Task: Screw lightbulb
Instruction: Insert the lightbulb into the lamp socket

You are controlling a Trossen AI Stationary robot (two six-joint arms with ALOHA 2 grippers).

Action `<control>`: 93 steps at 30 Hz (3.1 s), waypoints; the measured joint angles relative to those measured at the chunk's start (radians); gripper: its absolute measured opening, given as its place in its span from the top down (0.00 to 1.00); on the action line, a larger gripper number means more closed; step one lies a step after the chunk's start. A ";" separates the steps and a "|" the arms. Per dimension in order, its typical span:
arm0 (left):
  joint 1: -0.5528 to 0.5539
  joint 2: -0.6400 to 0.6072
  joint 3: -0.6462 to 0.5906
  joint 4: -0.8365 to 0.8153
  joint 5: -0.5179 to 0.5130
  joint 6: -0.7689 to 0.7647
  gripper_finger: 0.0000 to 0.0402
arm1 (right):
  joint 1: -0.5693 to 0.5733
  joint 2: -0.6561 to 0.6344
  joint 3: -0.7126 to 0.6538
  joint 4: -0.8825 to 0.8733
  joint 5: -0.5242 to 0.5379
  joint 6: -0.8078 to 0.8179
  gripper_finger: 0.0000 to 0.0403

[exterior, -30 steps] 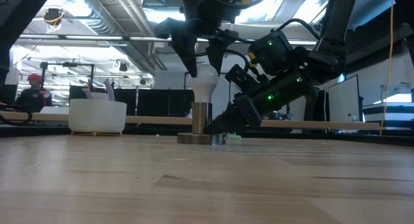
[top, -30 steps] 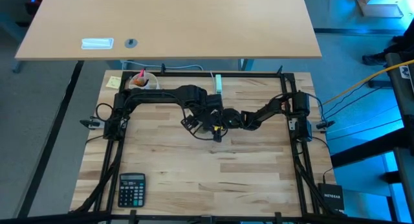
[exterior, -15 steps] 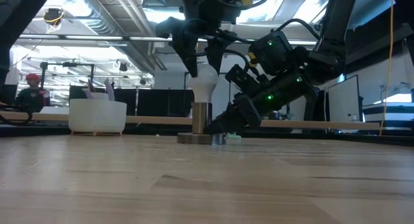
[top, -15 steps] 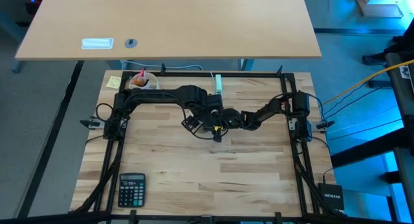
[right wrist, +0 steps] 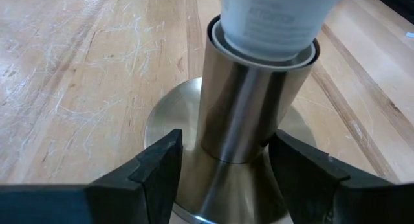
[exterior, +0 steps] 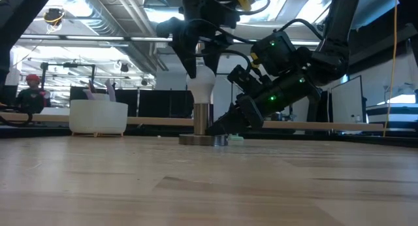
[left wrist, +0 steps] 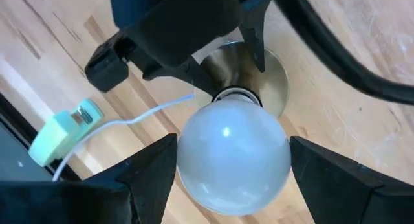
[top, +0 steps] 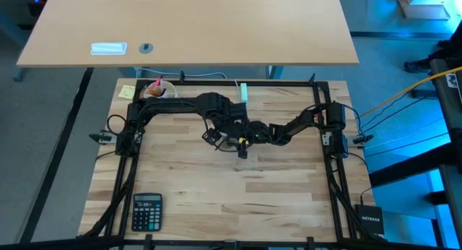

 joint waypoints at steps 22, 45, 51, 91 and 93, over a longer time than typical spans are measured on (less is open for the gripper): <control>0.003 -0.005 0.004 0.009 0.002 -0.051 0.31 | 0.000 0.000 0.000 0.001 0.000 0.000 0.44; 0.031 -0.007 0.005 -0.008 -0.009 -0.270 0.06 | 0.000 0.000 0.000 0.001 0.000 -0.010 0.44; 0.031 -0.023 0.005 -0.016 0.028 -0.441 0.08 | 0.000 0.000 0.000 0.001 0.000 -0.010 0.44; 0.016 -0.126 -0.003 -0.016 0.054 -1.684 0.07 | 0.000 0.000 0.000 -0.003 0.004 -0.008 0.44; 0.015 -0.118 -0.003 -0.014 0.017 -1.707 0.07 | 0.000 0.000 0.000 -0.003 0.011 -0.007 0.44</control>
